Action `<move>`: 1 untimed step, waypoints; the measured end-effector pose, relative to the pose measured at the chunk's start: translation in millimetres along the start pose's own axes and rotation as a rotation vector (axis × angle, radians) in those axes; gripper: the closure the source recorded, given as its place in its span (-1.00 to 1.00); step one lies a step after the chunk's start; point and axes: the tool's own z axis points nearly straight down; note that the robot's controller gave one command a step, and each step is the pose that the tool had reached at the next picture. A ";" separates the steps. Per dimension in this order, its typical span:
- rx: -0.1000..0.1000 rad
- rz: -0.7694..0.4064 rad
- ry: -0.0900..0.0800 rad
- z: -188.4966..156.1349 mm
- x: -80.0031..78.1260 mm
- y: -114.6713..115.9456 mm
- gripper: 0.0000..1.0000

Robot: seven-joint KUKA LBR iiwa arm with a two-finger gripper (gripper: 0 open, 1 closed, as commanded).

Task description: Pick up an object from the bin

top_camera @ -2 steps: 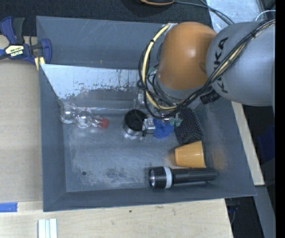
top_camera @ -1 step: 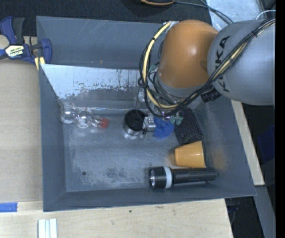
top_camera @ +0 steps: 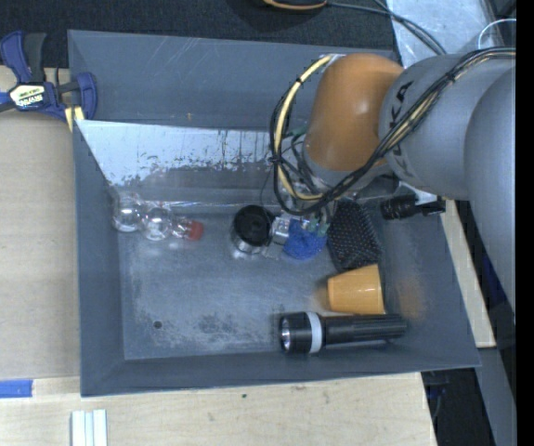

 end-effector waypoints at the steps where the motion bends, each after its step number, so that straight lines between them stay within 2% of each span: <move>1: -0.005 -0.150 -0.010 20.9 -9.2 -3.1 -1.00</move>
Offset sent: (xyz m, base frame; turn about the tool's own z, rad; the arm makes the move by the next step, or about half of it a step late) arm -0.0003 0.0122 -0.0026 0.0645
